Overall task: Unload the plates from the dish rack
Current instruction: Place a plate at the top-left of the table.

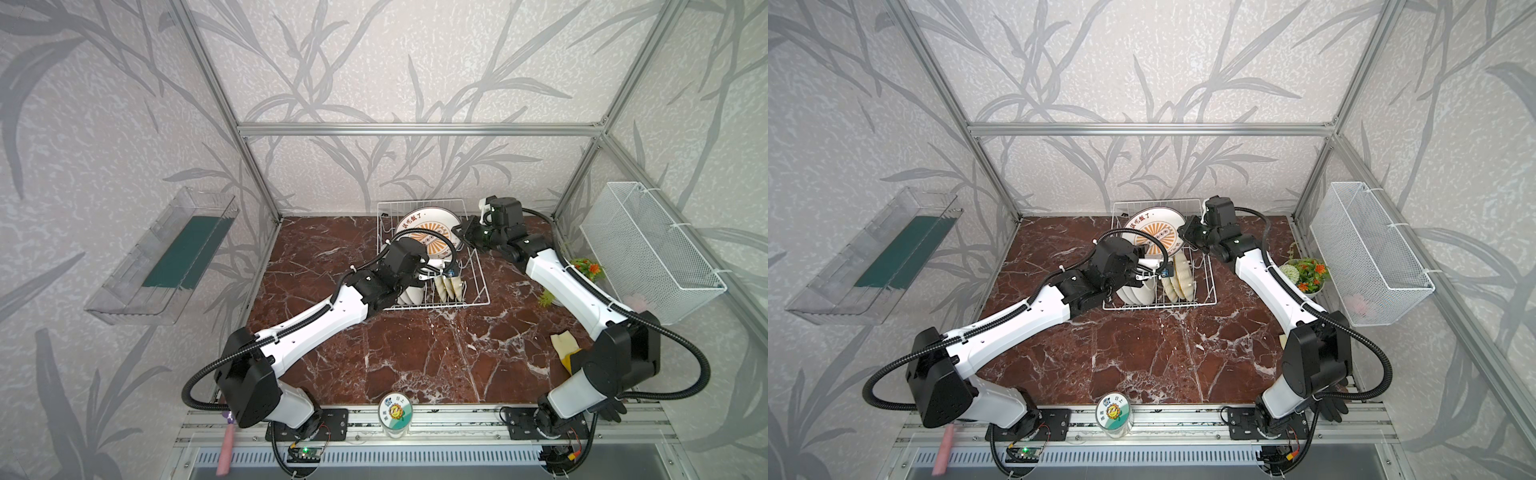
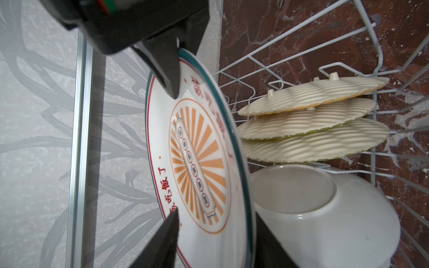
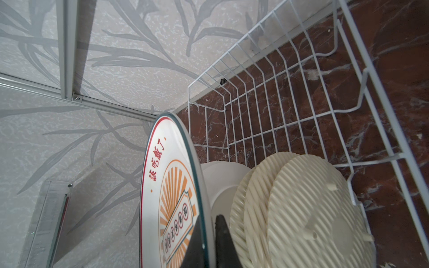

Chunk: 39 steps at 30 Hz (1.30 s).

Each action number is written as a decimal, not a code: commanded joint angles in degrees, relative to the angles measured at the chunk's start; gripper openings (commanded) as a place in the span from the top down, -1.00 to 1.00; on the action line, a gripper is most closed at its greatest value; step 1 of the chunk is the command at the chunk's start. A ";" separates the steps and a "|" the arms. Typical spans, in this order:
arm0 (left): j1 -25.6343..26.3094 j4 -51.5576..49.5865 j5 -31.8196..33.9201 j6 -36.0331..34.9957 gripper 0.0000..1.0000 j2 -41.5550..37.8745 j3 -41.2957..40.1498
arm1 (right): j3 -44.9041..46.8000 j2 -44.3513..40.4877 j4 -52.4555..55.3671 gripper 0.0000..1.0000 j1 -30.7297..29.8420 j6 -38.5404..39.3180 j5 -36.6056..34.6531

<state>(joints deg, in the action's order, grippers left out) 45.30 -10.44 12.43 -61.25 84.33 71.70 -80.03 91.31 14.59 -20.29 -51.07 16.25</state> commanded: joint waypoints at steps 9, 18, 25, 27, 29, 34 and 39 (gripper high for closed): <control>-4.77 -3.23 -8.40 21.18 -0.99 -6.40 -1.30 | 1.70 -3.16 -8.35 1.00 5.78 2.97 -0.39; -22.86 5.37 -37.66 61.61 -0.99 -10.08 -0.20 | 9.55 -8.81 -19.02 1.00 9.08 15.76 5.65; -28.59 4.52 -54.44 75.59 -0.85 -0.59 4.89 | 15.14 -10.35 -29.98 1.00 9.40 22.35 12.53; -28.59 3.84 -57.89 76.99 -0.77 2.31 6.90 | 16.13 -10.27 -32.39 1.00 9.40 21.85 14.53; -28.60 4.28 -62.62 79.06 -0.70 5.21 8.73 | 17.45 -10.27 -35.47 1.00 9.40 21.31 16.28; -28.51 1.83 -65.94 79.18 -0.65 9.29 11.70 | 19.51 -11.21 -38.69 1.00 9.40 22.38 18.13; -28.08 -1.38 -68.76 77.32 -0.61 11.10 13.32 | 20.06 -11.08 -41.39 1.00 9.31 22.00 20.48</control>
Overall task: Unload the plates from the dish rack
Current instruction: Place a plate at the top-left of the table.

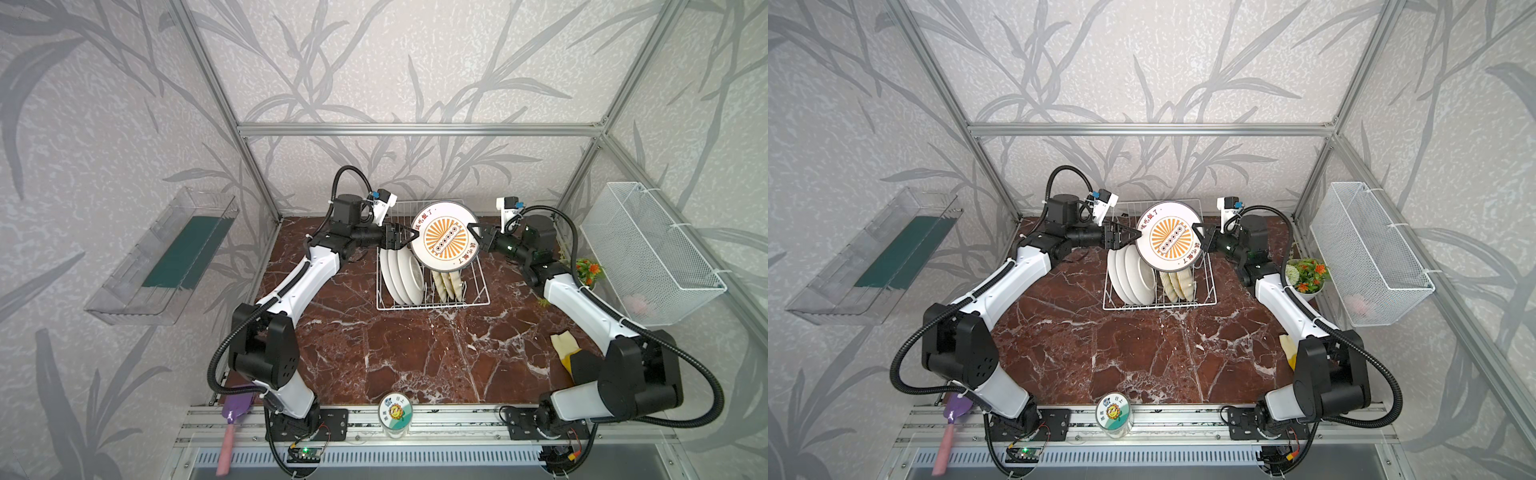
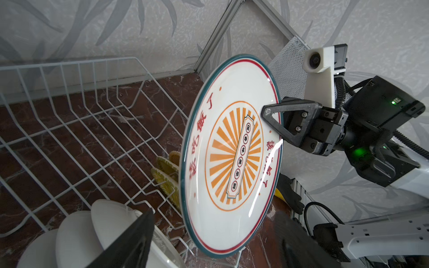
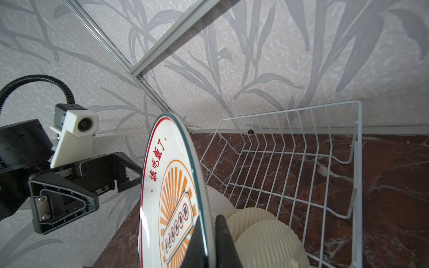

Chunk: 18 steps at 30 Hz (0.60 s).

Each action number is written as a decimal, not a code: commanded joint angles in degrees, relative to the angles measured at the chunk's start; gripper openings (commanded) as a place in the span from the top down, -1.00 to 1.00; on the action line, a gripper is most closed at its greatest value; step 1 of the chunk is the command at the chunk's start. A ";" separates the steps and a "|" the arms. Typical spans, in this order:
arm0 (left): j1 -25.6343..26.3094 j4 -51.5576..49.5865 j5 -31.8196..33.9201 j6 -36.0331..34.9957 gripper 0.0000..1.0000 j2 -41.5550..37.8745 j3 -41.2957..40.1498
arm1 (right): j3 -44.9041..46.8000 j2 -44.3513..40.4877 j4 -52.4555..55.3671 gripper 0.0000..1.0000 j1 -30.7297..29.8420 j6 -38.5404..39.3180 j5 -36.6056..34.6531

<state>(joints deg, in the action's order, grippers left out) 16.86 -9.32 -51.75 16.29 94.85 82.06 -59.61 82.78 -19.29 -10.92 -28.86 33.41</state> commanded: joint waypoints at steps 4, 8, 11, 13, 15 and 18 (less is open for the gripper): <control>1.38 -5.27 -6.07 -2.14 -0.52 1.83 4.41 | -0.15 -2.11 -9.18 1.00 -0.16 -1.02 4.55; 1.89 -4.59 -5.99 -1.89 -0.43 2.59 4.68 | 0.04 -1.58 -10.19 1.00 -0.33 -1.18 5.67; 1.95 -4.56 -5.85 -1.97 -0.26 3.11 5.34 | -0.06 -1.09 -10.99 1.00 -0.59 -1.67 6.23; 2.01 -4.49 -5.90 -1.95 -0.12 3.41 5.69 | -0.02 -0.87 -11.46 1.00 -0.60 -2.39 6.31; 2.03 -4.73 -5.99 -1.80 0.04 3.75 6.25 | 0.09 -0.78 -11.74 1.00 -0.60 -2.77 6.75; 2.03 -4.66 -6.24 -1.72 0.24 4.15 6.63 | 0.18 -0.48 -11.66 1.00 -0.61 -3.30 6.76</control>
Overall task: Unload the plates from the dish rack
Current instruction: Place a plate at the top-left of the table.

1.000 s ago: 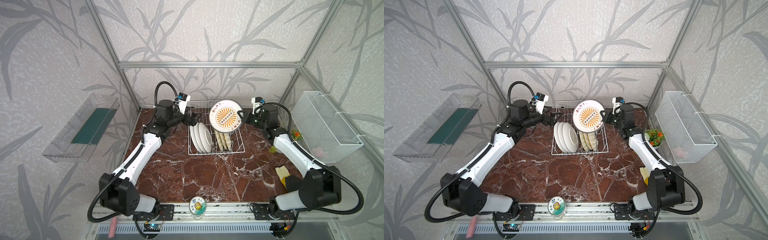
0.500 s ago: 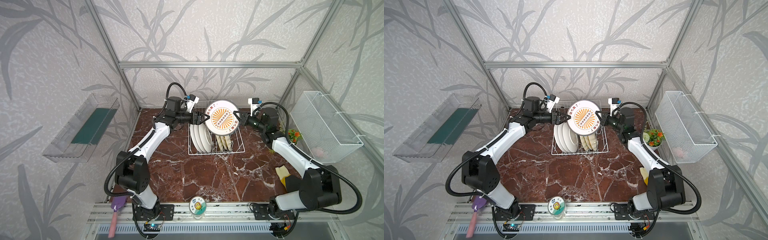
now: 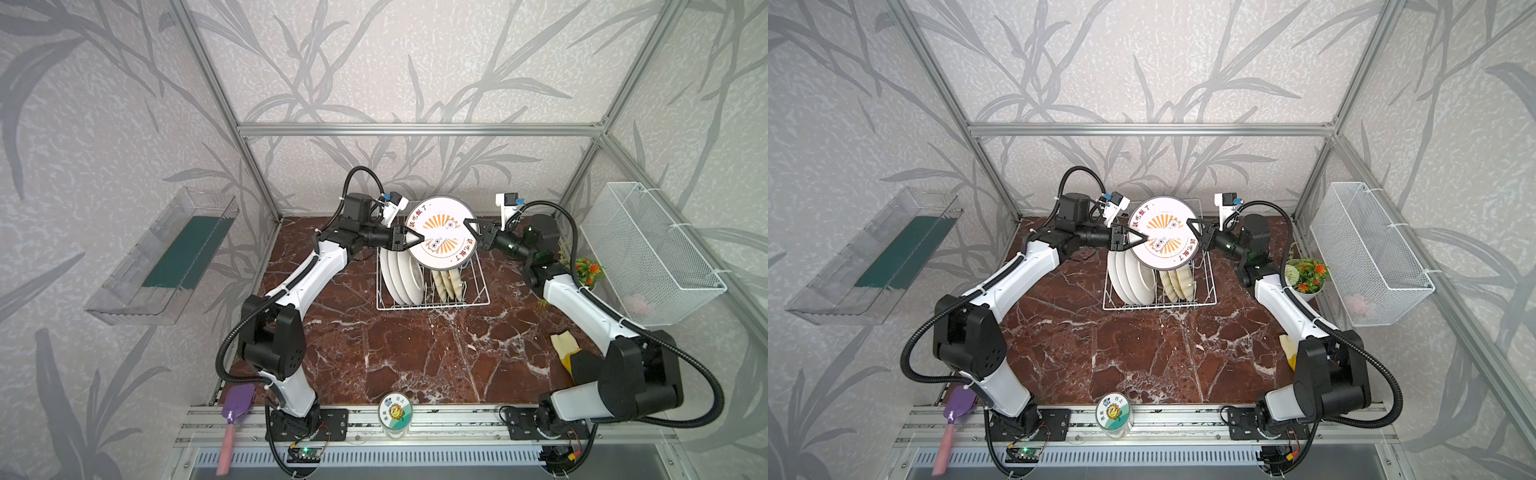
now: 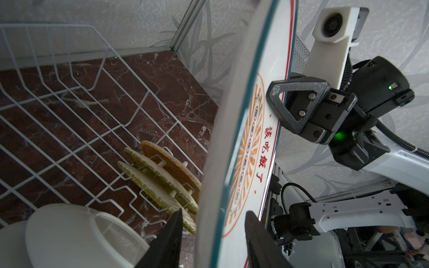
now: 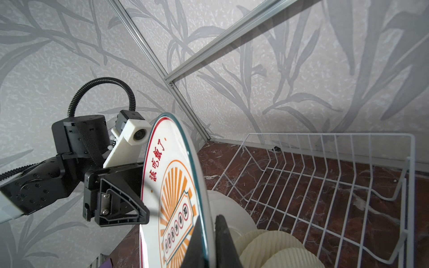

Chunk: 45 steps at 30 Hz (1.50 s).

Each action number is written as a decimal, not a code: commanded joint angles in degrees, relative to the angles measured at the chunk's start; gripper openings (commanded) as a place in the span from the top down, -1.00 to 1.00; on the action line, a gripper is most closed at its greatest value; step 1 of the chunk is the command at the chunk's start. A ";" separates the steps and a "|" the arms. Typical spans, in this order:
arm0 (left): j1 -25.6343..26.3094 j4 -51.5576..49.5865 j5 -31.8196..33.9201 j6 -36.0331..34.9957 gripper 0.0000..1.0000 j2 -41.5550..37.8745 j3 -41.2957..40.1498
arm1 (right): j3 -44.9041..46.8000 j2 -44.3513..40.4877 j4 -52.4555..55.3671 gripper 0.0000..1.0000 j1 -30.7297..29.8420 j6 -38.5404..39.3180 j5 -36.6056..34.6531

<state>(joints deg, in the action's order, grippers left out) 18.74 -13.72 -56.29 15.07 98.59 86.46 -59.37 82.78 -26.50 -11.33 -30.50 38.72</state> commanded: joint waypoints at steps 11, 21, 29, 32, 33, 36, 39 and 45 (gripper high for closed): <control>0.15 4.29 -2.34 2.15 0.50 -0.13 0.56 | -0.15 0.61 -4.14 1.00 -0.79 -1.14 2.40; 0.07 4.23 -1.11 2.86 0.88 0.59 0.94 | -1.40 1.32 -3.91 0.98 -1.06 -0.92 3.17; 0.01 3.86 0.51 3.11 1.00 -0.17 0.78 | -0.69 1.26 -3.90 0.71 -1.06 -1.19 2.71; -0.07 3.20 0.94 3.45 1.00 -0.43 0.91 | -0.81 0.82 -2.42 0.52 -1.07 -0.64 2.02; -0.11 3.15 1.26 3.71 1.00 -0.69 0.87 | -0.76 0.59 -1.84 0.41 -1.06 -0.46 1.59; -0.29 4.35 1.61 4.61 1.00 -1.70 -0.22 | -0.36 0.06 -1.61 0.23 -1.06 -0.10 0.76; -0.29 4.99 1.76 5.19 1.00 -2.44 -1.07 | -0.12 -0.25 -1.40 0.07 -1.06 0.07 0.31; -0.46 4.86 2.41 5.36 1.00 -3.45 -2.02 | -0.01 -0.33 0.20 -0.47 -0.98 0.09 -1.56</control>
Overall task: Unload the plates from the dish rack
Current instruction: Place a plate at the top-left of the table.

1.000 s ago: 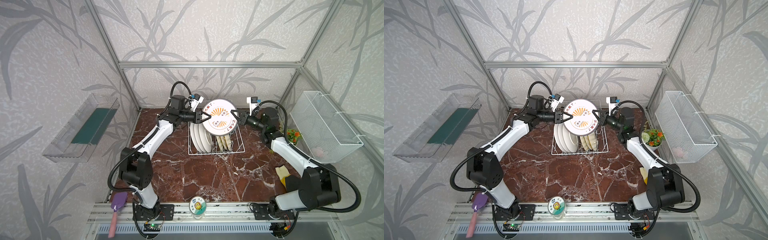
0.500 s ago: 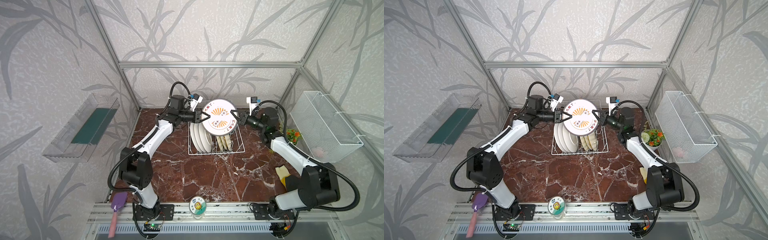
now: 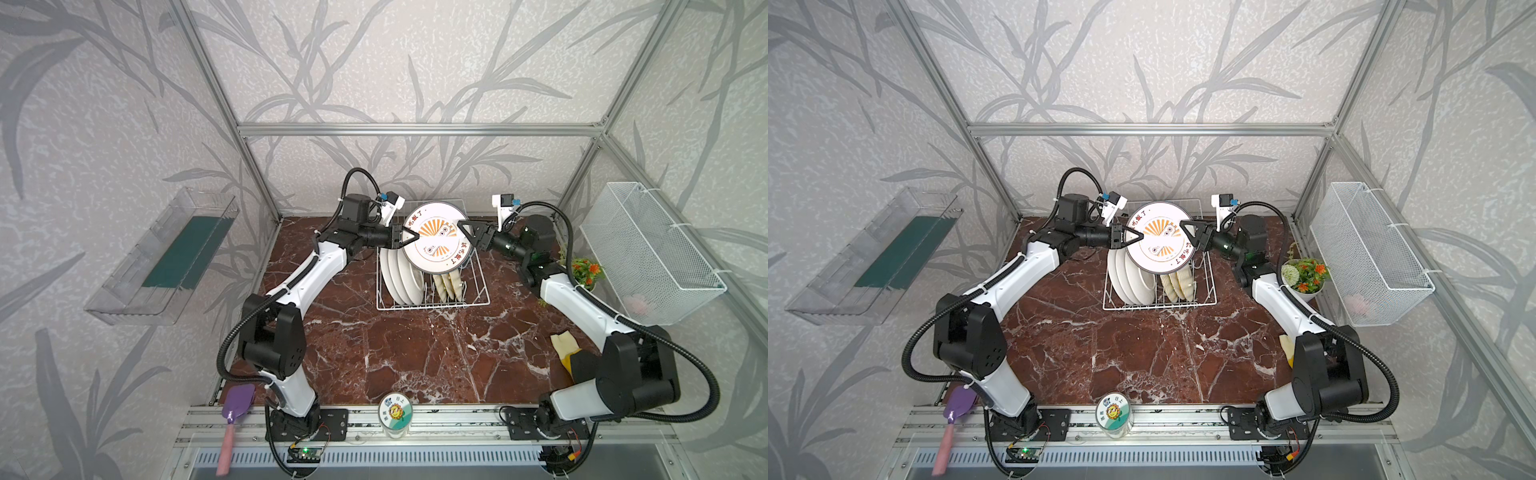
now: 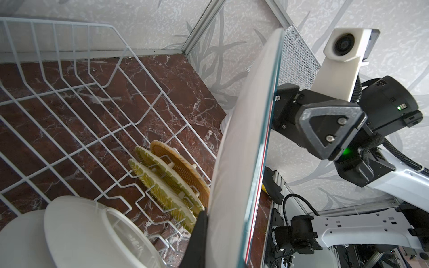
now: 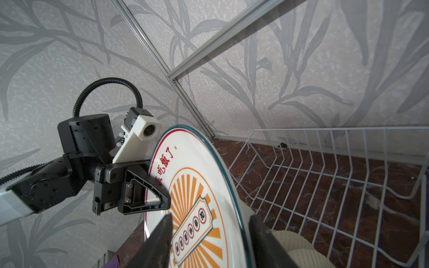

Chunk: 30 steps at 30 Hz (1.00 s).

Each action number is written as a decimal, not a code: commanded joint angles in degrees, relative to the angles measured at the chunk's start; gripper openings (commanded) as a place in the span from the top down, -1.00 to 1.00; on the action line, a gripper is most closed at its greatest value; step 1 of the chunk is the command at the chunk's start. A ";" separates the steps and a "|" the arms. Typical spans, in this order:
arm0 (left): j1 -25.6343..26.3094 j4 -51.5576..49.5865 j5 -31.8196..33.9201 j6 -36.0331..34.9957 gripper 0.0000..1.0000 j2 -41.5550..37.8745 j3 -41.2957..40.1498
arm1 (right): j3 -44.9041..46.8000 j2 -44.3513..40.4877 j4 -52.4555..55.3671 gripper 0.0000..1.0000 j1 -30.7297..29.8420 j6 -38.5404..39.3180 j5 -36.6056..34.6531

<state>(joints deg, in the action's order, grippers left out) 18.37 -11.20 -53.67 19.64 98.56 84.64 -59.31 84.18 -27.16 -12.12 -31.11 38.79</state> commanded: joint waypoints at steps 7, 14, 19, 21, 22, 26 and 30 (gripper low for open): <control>-0.77 1.11 3.31 1.45 1.00 -4.95 0.29 | 0.24 -5.82 9.44 -0.98 -0.19 6.78 -9.95; -2.69 -2.21 14.18 3.54 1.00 -7.98 3.11 | 0.40 -13.76 23.17 -0.98 -2.41 22.53 -17.82; -6.18 -2.52 22.95 7.74 1.00 -10.39 2.55 | 2.74 -17.63 27.29 -0.98 -5.00 29.88 -18.66; -8.35 -1.77 26.15 8.70 1.00 -11.59 0.54 | 5.03 -19.09 26.67 -0.98 -6.84 32.62 -18.75; -9.47 -1.07 27.02 9.43 1.00 -12.01 -0.44 | 6.10 -19.66 26.26 -0.98 -7.78 33.84 -18.75; -14.78 4.08 27.89 14.07 1.00 -14.12 -6.84 | 8.82 -20.65 25.52 -0.98 -11.19 36.13 -18.75; -19.27 5.84 28.63 18.26 1.00 -15.37 -11.23 | 11.82 -20.75 21.73 -0.98 -14.32 34.04 -17.83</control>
<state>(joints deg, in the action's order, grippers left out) 0.86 -10.24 -26.81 32.73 85.17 75.29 -48.66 64.51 -2.48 -24.77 2.11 20.80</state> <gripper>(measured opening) 0.097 0.991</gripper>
